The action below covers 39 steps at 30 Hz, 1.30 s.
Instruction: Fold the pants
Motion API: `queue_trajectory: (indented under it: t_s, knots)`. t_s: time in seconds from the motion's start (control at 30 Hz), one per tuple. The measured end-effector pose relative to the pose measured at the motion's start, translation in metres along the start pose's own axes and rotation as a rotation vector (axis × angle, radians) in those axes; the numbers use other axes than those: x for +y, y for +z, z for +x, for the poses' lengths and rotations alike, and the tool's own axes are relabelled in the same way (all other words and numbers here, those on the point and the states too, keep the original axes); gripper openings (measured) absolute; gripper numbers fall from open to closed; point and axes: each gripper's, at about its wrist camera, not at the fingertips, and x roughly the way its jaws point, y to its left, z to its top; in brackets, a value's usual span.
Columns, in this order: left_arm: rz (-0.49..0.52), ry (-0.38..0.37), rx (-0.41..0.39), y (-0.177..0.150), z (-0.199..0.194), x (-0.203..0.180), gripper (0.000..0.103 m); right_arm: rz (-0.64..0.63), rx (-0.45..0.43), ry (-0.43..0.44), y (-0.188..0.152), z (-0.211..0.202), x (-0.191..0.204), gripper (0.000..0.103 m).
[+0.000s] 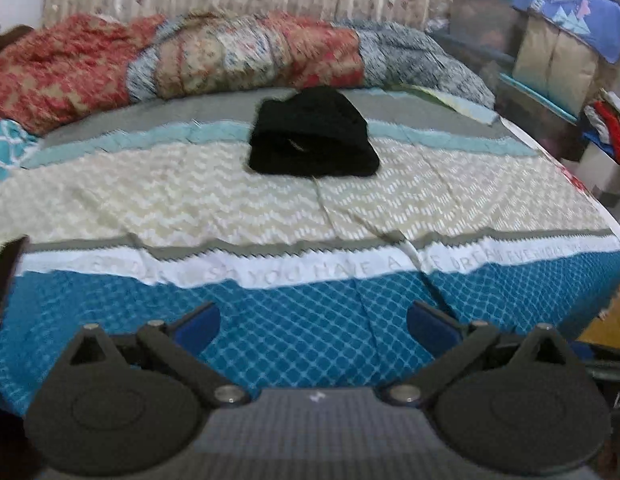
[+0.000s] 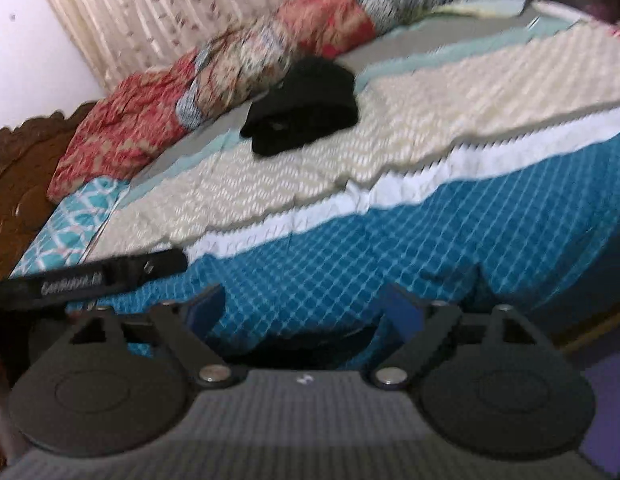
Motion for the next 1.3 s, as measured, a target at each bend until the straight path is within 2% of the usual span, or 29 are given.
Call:
queue_trajectory:
  t_s: [0.1, 0.2, 0.33, 0.6, 0.77, 1.07, 1.2, 1.3]
  knots:
    - [-0.009, 0.078, -0.075, 0.000, -0.018, -0.002, 0.103, -0.004, -0.044, -0.060, 0.004, -0.003, 0.006, 0.098]
    - [-0.003, 0.135, -0.114, -0.004, -0.028, -0.006, 0.103, -0.003, -0.084, -0.124, 0.005, -0.010, 0.016, 0.101]
    - [-0.012, 0.181, -0.081, -0.011, -0.032, -0.006, 0.103, -0.028, -0.107, -0.085, -0.009, -0.019, 0.022, 0.103]
    - [-0.028, 0.225, -0.060, -0.021, -0.027, -0.005, 0.103, -0.044, -0.094, -0.128, -0.010, -0.015, 0.017, 0.103]
    - [-0.022, 0.246, -0.071, -0.021, -0.029, -0.002, 0.103, -0.037, -0.091, -0.125, -0.014, -0.017, 0.024, 0.103]
    - [0.000, 0.308, -0.156, -0.015, -0.045, 0.006, 0.103, -0.103, -0.093, -0.124, -0.012, -0.018, 0.044, 0.103]
    - [-0.006, 0.332, -0.233, -0.006, -0.057, 0.012, 0.103, -0.147, -0.141, -0.128, 0.001, -0.024, 0.057, 0.103]
    - [-0.020, 0.349, -0.266, 0.001, -0.064, 0.020, 0.103, -0.120, -0.177, -0.095, 0.008, -0.033, 0.062, 0.103]
